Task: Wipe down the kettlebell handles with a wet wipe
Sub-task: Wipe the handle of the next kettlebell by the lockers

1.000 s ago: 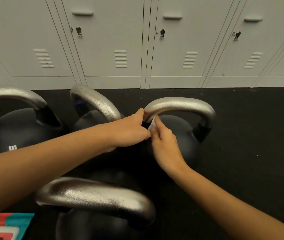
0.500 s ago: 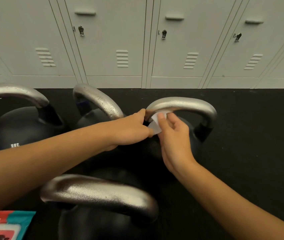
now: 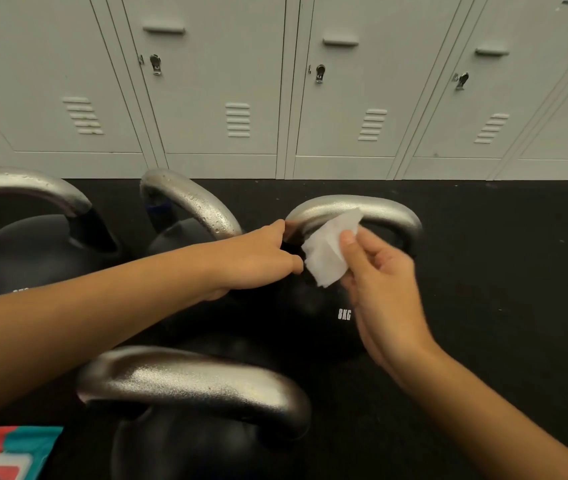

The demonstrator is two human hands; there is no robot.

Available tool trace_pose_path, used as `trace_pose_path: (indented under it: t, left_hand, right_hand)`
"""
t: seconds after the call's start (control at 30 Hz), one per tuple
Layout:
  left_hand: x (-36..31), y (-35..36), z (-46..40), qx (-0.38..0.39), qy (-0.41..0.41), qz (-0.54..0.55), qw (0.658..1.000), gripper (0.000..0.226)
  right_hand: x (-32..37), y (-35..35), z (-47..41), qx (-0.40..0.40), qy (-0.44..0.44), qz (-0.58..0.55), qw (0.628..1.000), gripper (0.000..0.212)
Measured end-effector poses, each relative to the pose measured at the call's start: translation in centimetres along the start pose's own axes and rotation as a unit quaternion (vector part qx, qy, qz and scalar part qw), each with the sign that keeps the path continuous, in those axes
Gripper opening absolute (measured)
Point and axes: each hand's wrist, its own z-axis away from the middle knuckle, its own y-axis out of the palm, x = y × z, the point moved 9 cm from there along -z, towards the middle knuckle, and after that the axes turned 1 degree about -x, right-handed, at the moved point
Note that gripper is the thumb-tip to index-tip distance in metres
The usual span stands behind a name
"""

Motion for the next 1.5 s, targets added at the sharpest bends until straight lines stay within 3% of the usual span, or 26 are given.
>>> trace_pose_path:
  t: [0.13,0.2,0.27,0.33,0.43,0.57,0.67,0.87,1.0,1.13,1.2,1.27,1.43,1.5]
  left_hand:
    - [-0.2,-0.2,0.1,-0.01,0.0,-0.004,1.0,0.075]
    - [0.2,-0.3,-0.3,-0.011,0.003,-0.002,1.0,0.086]
    - [0.2,-0.3,-0.5,-0.009,0.004,0.001,1.0,0.088]
    - [0.1,-0.2,-0.3,-0.007,0.001,-0.002,1.0,0.084]
    - [0.0,-0.1,-0.1,-0.004,-0.001,0.0,1.0,0.075]
    - [-0.2,0.1,-0.1,0.001,0.005,0.005,1.0,0.076]
    - [0.0,0.1,-0.3,0.0,0.004,0.009,1.0,0.077]
    - [0.1,0.2,-0.3,-0.001,0.001,0.003,1.0,0.075]
    - [-0.1,0.3,-0.4,-0.006,-0.004,-0.004,1.0,0.076]
    - [-0.2,0.3,-0.8,-0.004,-0.012,0.002,1.0,0.063]
    - [-0.2,0.1,-0.9,-0.008,-0.01,0.005,1.0,0.057]
    - [-0.1,0.2,-0.9,-0.005,-0.005,0.007,1.0,0.056]
    - [-0.2,0.1,-0.8,-0.016,0.002,0.008,1.0,0.053]
    - [-0.3,0.0,-0.7,-0.023,0.0,-0.003,1.0,0.053]
  right_hand:
    - [5.8,-3.5,-0.4,-0.092,-0.1,-0.017,0.991,0.027]
    - [8.7,-5.0,-0.7,-0.13,-0.166,0.064,0.975,0.026]
    - [10.1,-5.3,-1.5,-0.136,-0.223,0.214,0.941,0.025]
    - [9.2,-3.9,-2.8,-0.102,-0.233,0.327,0.91,0.025]
    - [5.7,-0.1,-3.8,0.015,-0.23,0.416,0.88,0.032]
    - [3.2,2.4,-3.1,0.087,-0.34,0.547,0.76,0.046]
    - [3.4,0.3,-2.6,0.063,-0.434,0.546,0.714,0.038]
    - [3.9,-6.4,-2.0,-0.045,-0.501,0.511,0.696,0.04]
    - [4.1,-4.0,-1.8,-0.066,-0.547,0.488,0.677,0.03]
    - [3.7,-1.6,-2.1,-0.075,-0.576,0.513,0.632,0.038]
    - [3.7,-2.3,-2.2,-0.071,-0.573,0.514,0.635,0.038]
    - [3.7,-4.4,-2.3,-0.076,-0.542,0.505,0.667,0.038]
    - [1.8,-10.1,-2.5,-0.147,-0.35,0.4,0.834,0.045]
    - [0.6,-11.0,-2.5,-0.168,-0.284,0.338,0.882,0.046]
